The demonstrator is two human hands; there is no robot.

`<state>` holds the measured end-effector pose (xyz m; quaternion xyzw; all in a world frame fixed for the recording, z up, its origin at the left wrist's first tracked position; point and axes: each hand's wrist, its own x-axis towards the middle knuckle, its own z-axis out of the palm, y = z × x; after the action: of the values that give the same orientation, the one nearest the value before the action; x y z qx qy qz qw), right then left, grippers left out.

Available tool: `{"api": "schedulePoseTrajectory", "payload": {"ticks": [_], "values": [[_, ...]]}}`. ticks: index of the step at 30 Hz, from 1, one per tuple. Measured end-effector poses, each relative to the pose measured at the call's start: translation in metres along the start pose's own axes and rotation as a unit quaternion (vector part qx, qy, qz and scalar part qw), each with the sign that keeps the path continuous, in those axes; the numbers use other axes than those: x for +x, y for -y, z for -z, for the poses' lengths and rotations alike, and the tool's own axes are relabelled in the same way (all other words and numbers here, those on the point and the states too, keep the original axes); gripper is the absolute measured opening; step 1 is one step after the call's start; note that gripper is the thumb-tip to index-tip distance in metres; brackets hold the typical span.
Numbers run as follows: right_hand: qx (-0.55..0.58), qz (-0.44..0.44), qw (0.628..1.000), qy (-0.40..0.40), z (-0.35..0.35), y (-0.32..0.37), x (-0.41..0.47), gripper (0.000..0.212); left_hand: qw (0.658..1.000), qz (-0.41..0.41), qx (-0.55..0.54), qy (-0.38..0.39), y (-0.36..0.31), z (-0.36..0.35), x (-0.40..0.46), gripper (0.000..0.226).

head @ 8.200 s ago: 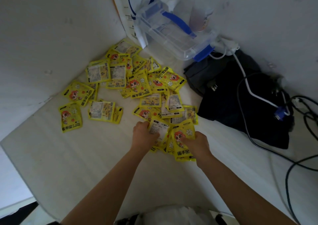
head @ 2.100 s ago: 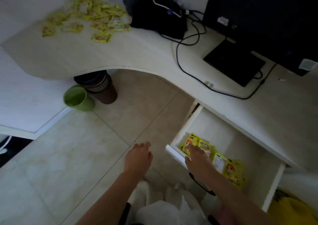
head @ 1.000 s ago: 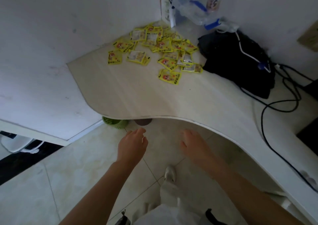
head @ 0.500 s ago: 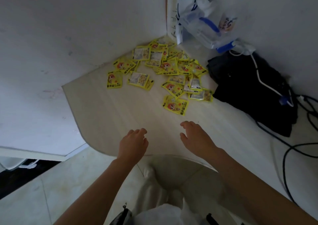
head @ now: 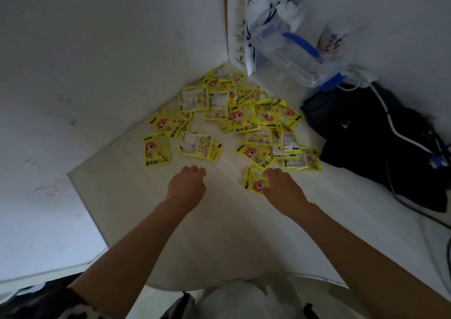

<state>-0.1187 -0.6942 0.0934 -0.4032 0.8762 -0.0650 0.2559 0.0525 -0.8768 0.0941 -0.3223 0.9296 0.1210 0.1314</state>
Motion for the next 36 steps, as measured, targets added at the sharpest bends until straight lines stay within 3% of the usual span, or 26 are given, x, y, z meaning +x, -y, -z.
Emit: {"api": "schedulePoseTrajectory", "payload": {"ticks": [6,12,15,20,27,36], "values": [[-0.056,-0.023,0.998,0.019,-0.007,0.006,0.033,0.043,1.0,-0.003,0.017,0.009,0.021,0.01,0.065,0.054],[-0.096,-0.024,0.995,0.033,-0.014,0.0,0.044,0.062,0.997,-0.003,0.027,0.068,0.032,0.005,0.106,0.074],[-0.106,-0.02,0.994,0.03,-0.017,-0.004,0.044,0.064,0.997,-0.018,0.023,0.066,0.034,-0.001,0.111,0.07],[-0.103,-0.011,0.994,0.029,-0.018,-0.004,0.046,0.065,0.999,-0.036,0.016,-0.021,0.035,-0.01,0.103,0.047],[-0.094,-0.003,0.995,0.042,-0.021,-0.008,0.042,0.069,0.998,-0.049,0.036,0.003,0.042,-0.006,0.097,0.069],[-0.123,0.019,0.99,0.068,-0.023,-0.008,0.036,0.064,0.993,-0.047,0.109,0.009,0.045,-0.001,0.107,0.042]]}}
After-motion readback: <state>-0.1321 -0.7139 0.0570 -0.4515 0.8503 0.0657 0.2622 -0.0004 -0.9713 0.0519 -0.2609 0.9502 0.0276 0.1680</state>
